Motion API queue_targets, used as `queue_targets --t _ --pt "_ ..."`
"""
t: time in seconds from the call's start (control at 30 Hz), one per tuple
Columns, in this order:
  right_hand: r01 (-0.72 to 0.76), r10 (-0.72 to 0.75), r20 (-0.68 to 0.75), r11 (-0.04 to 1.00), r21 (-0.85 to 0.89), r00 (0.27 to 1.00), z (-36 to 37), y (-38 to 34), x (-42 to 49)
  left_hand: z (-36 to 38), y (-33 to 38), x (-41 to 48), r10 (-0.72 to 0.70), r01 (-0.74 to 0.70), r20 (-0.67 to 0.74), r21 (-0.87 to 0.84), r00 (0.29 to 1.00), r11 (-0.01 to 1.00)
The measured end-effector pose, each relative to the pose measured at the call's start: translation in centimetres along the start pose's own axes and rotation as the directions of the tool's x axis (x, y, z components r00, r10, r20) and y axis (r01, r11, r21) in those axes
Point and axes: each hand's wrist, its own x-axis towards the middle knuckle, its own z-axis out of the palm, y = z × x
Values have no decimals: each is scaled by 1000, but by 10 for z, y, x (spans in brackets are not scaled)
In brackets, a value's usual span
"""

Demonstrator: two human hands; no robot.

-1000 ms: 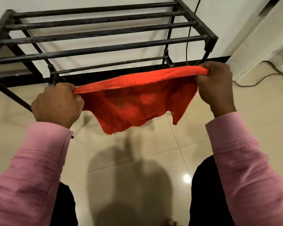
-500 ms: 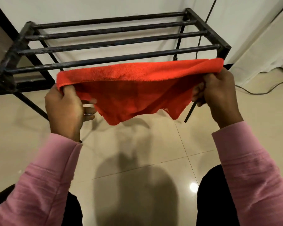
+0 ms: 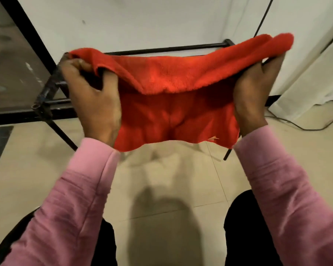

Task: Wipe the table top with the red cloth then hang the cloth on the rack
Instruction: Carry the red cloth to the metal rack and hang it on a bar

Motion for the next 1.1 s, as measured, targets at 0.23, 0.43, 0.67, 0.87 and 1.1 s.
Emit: queue_targets --t 0.23,0.43,0.67,0.87,1.1 --pt "285 103 458 658 -697 883 8 24 11 -14 -33 2 -286 -255 512 747 810 614" --pt "506 325 557 234 -830 764 -5 42 15 -25 -43 13 -278 -428 586 776 761 463" --pt "525 238 620 360 -771 748 -11 44 22 -36 -56 21 -235 -404 592 740 771 537" --pt "491 39 644 612 -620 764 -27 49 22 -58 -74 34 -165 -460 625 704 763 541" --pt "684 168 739 290 -669 652 -18 52 30 -57 -80 38 -143 -390 580 690 802 610"
